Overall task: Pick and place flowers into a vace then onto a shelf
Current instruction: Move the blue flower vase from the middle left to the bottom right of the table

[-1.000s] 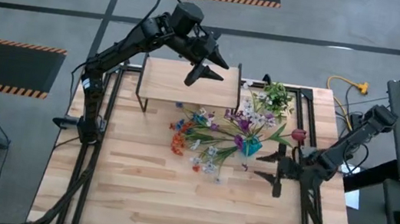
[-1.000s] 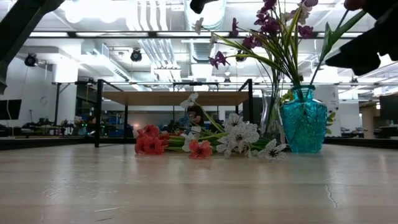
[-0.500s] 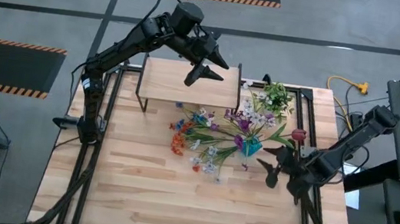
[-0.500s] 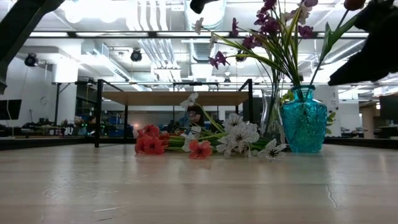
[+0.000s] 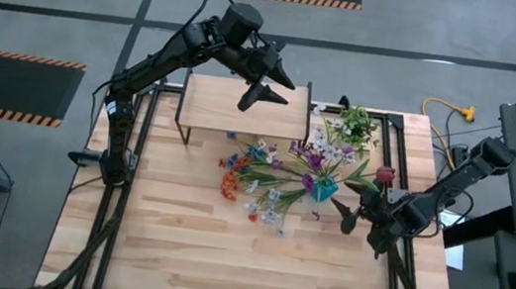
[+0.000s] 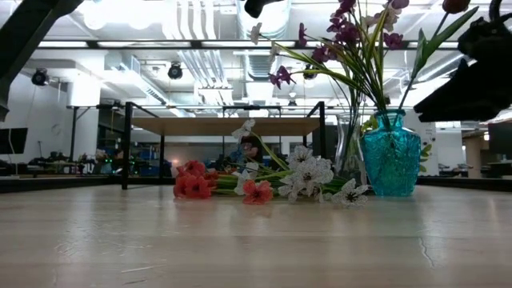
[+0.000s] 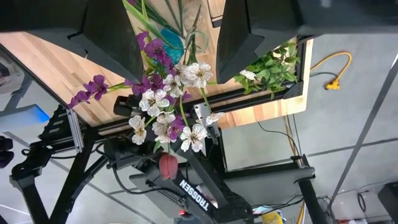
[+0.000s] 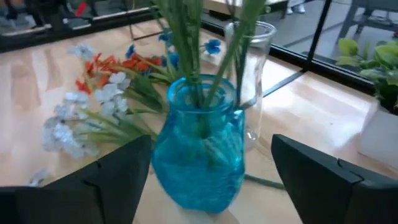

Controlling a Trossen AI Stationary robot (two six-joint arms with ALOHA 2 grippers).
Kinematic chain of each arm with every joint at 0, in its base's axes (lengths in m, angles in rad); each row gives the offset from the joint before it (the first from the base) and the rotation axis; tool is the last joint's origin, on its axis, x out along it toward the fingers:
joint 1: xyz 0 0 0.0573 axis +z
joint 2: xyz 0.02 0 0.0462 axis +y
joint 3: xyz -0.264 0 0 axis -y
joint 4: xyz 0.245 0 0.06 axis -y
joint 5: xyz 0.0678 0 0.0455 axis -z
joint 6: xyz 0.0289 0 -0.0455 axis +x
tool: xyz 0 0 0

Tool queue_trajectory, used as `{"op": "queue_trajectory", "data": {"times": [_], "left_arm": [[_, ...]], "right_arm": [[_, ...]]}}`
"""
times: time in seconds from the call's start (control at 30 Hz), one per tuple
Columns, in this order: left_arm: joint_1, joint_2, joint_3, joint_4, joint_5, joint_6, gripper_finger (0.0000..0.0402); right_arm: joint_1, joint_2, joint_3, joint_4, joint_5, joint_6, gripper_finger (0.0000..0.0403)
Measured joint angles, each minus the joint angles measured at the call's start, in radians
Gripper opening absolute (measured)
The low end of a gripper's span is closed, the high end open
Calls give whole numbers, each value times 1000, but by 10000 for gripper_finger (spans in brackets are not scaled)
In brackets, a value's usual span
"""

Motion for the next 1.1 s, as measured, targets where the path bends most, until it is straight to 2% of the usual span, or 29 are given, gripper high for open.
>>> {"op": "queue_trajectory", "data": {"times": [0.13,0.33,0.7,1.1], "left_arm": [[0,0,0,0,0,0,187],[0,2,0,-7,0,0,187],[0,2,0,-21,0,6,187],[0,2,0,-21,0,8,187]], "right_arm": [[-20,20,-26,94,1,-29,332],[-44,84,-64,304,9,-177,328],[-112,230,-35,353,48,-188,327],[-173,330,-3,442,79,-182,327]]}}
